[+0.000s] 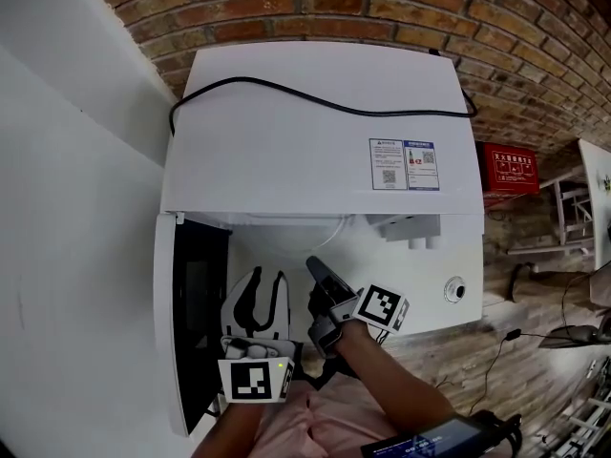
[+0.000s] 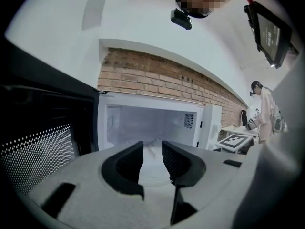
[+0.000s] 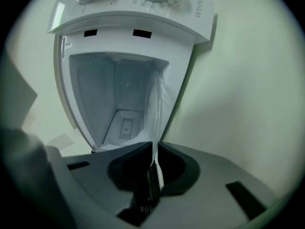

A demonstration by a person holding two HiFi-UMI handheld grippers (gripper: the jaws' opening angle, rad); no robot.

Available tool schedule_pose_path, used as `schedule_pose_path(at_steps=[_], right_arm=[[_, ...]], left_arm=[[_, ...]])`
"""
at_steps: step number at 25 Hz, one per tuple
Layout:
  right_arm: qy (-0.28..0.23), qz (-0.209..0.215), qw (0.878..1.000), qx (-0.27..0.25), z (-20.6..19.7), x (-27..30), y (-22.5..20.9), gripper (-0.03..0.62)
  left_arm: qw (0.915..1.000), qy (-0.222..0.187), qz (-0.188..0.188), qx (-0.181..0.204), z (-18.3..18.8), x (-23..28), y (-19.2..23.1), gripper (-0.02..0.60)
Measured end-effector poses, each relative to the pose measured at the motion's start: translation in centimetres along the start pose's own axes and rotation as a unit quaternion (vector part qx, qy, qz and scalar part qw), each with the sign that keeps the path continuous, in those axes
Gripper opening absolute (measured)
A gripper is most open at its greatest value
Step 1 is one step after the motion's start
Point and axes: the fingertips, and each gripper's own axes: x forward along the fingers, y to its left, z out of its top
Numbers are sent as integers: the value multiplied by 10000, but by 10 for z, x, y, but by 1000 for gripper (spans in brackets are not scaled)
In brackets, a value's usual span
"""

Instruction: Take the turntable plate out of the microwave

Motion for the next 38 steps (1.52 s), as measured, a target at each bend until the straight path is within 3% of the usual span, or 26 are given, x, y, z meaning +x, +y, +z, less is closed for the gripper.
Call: schedule_pose_path(at_steps=[1,3,6,10,11,13,16,28,33,38], right_arm=[[-8,-108,9999,23,0,-1,-3,44],[-38,-96,9999,-3,4,3,-6,128],[-155,428,9988,-167,19,21,0,179],[-285,369,9989,-16,37,32,-5,176],[-287,359,9989,-60,40,33,-5,159],[-278,385,9985,-268,44,34,-3,62],[-258,581,9974,-347,40,33,2,37],[-197,820,9953,-474,14,10,-4,44],[-178,1401,9888,-491,21,24,7,132],[-194,1518,9874,-409,28,35,7,130]], left_arm=[[10000,-3,-5,3,0,0,-1,126],[10000,-11,-6,14,1,1,-1,126],[10000,-21,10,34,2,2,-1,126],[10000,1,41,46,1,0,1,126],[10000,13,51,49,0,0,2,126],[9999,43,74,55,-1,-1,3,126],[9999,65,102,44,-3,-1,5,126],[10000,37,37,39,-2,2,-1,126],[9999,103,89,52,-5,0,3,126],[9999,88,124,54,-4,-1,5,126]])
